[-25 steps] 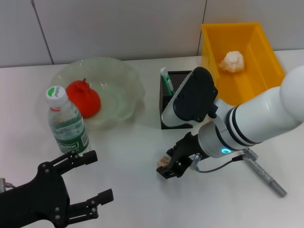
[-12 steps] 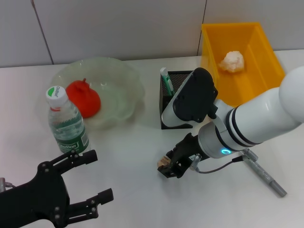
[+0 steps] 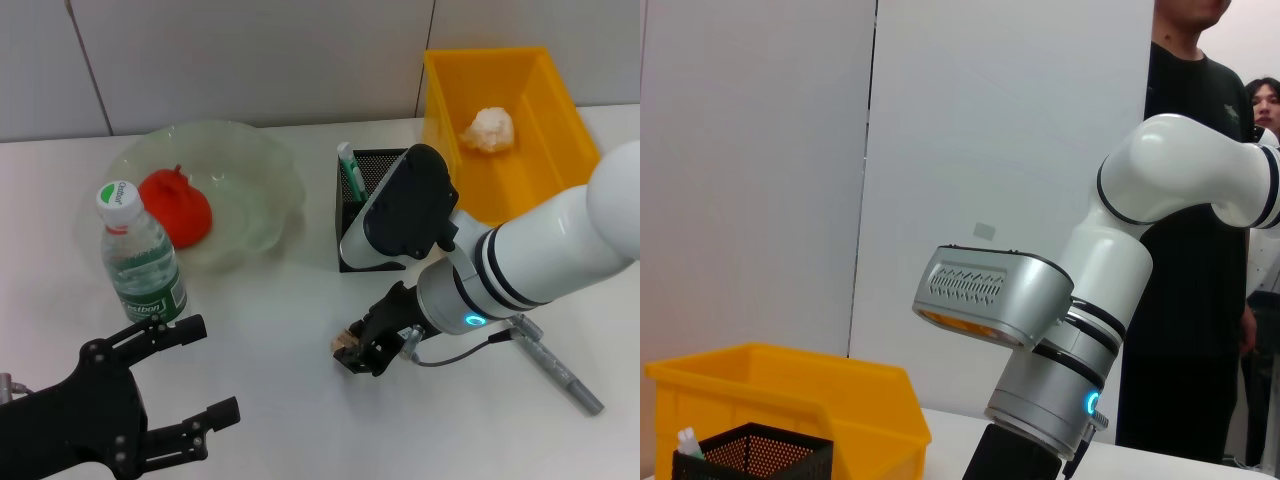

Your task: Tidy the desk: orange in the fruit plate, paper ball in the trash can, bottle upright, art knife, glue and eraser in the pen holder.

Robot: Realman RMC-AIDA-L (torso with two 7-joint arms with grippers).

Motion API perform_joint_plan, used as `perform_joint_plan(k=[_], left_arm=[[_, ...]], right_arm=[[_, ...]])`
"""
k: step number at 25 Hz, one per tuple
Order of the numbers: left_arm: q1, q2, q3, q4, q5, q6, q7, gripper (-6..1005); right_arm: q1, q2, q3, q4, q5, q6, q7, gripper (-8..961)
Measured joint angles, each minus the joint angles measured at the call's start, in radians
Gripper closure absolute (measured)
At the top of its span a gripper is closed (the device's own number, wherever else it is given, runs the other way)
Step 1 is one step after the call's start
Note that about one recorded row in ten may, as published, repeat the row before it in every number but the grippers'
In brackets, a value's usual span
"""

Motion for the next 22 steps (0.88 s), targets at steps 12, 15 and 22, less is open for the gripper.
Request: perform_joint_plan(k=[12, 15, 22], left_arm=[[-0.003, -0.002, 0.001, 0.0, 0.001, 0.001, 0.0, 139], [-0.003, -0.002, 0.003, 0.0, 0.0, 0.0, 0.0, 139], [0.001, -0.002, 0.001, 0.0, 0.0, 0.0, 0.0, 139]], right_arm=[[0.013, 0.0, -0.017, -0.018, -0.012, 0.0, 0.024, 618], [0.015, 0.0, -0.02, -0.018, -0.012, 0.0, 0.024, 640], [0.01, 0.0, -0.019, 0.011, -0.006, -0.001, 0.024, 686]])
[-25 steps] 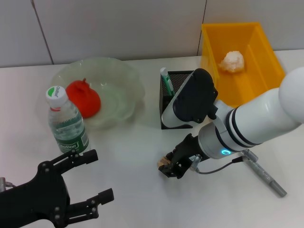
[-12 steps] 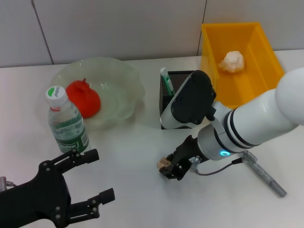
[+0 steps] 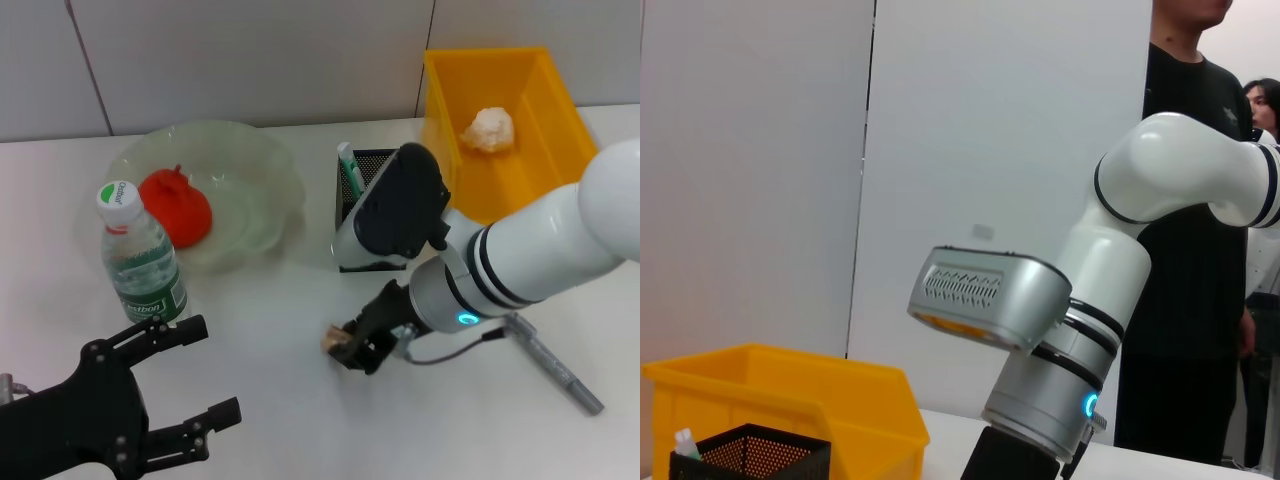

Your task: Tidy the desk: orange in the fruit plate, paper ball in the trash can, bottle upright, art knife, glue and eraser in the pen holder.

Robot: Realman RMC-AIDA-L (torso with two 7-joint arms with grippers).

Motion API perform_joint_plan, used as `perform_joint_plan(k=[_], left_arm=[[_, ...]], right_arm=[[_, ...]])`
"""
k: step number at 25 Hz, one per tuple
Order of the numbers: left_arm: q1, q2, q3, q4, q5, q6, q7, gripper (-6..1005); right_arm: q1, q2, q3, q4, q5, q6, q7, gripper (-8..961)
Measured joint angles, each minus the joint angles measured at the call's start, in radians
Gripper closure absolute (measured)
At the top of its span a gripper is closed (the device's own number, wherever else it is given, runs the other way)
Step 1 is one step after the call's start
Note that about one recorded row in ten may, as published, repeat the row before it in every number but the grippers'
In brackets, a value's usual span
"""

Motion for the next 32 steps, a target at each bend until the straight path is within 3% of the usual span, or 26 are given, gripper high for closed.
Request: perform_joint_plan(k=[16, 32], left_arm=[[0.001, 0.0, 0.001, 0.0, 0.002, 0.0, 0.0, 139], [-0.007, 0.0, 0.004, 0.0, 0.004, 0.002, 0.0, 139]], right_arm=[[-0.135, -0.006, 0.062, 0.347, -0.027, 0.012, 0.007, 672], [-0.208, -0.004, 0.07, 0.459, -0.097, 0.138, 0.006, 659]])
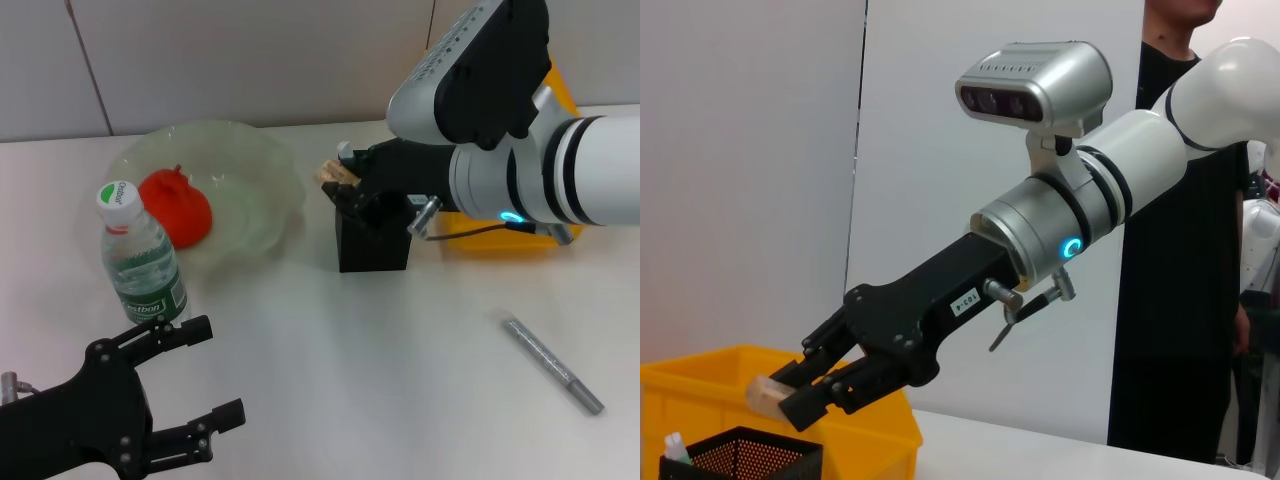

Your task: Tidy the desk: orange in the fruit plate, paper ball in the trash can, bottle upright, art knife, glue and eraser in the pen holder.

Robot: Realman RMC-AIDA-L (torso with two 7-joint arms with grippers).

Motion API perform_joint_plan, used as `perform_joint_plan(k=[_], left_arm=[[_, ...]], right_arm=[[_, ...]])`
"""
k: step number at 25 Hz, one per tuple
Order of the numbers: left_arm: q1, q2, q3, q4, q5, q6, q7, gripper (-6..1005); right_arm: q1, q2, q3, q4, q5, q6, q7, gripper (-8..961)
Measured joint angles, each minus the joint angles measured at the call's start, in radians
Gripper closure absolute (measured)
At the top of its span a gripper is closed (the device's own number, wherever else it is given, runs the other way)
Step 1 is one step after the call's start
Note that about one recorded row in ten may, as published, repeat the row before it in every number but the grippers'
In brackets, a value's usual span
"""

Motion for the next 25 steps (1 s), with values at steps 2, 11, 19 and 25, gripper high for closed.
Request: perform_joint_plan(k=[2, 11, 19, 25], left_arm=[[-0.001, 0.0, 0.002, 0.0, -0.002, 0.0, 0.0, 139], [-0.005, 0.0, 0.002, 0.0, -0.001, -0.003, 0.0, 139], [-0.005, 0.0, 0.004, 0.0, 0.003, -0.003, 0.0, 139], [-0.005, 0.0, 0.003, 0.0, 0.003, -0.003, 0.0, 139]], right_arm=[[0.0, 0.0, 0.0, -0.01, -0.011, 0.016, 0.003, 657], [0.031, 0.001, 0.046, -0.107, -0.02, 0.079, 0.005, 650], [0.086, 0.001, 0.077, -0.228, -0.02, 0.118, 0.004, 643], [0.104, 0.001, 0.092, -0.276, -0.02, 0.127, 0.003, 638]])
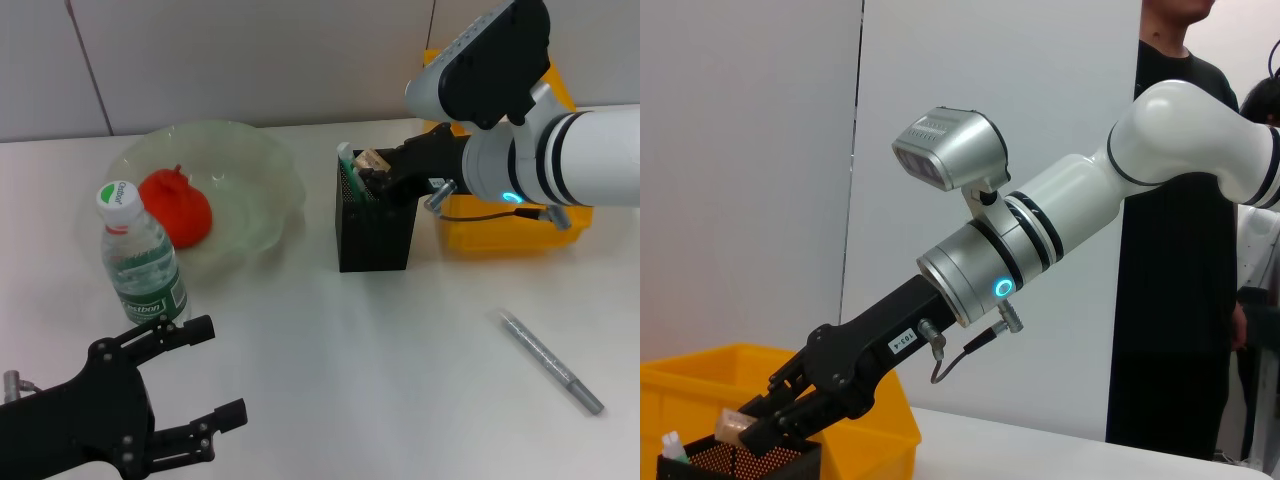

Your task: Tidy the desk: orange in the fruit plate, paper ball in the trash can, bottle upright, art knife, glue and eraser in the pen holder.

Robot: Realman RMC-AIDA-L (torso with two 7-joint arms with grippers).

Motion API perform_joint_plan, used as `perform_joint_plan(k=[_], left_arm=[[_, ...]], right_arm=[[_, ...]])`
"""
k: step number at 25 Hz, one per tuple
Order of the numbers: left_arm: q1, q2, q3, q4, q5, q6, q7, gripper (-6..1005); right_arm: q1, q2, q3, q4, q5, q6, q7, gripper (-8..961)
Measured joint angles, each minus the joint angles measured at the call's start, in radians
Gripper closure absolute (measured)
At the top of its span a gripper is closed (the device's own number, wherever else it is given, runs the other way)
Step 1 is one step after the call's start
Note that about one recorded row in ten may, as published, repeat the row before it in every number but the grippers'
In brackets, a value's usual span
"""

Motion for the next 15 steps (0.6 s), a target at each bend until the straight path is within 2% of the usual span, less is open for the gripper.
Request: perform_joint_plan(k=[9, 14, 15], left_arm=[[0.0, 0.0, -0.001, 0.0, 0.0, -0.005, 0.006, 139], [0.0, 0.0, 0.0, 0.0, 0.0, -0.005, 0.012, 139], [0.0, 0.0, 0.0, 0.0, 0.0, -0.004, 0.012, 139]], right_arm=[[0.002, 0.001, 0.013, -0.023, 0.002, 0.031, 0.001, 630], [0.004, 0.0, 0.01, -0.016, 0.008, 0.034, -0.002, 401], [0.004, -0.001, 0.009, -0.012, 0.009, 0.034, -0.002, 390]])
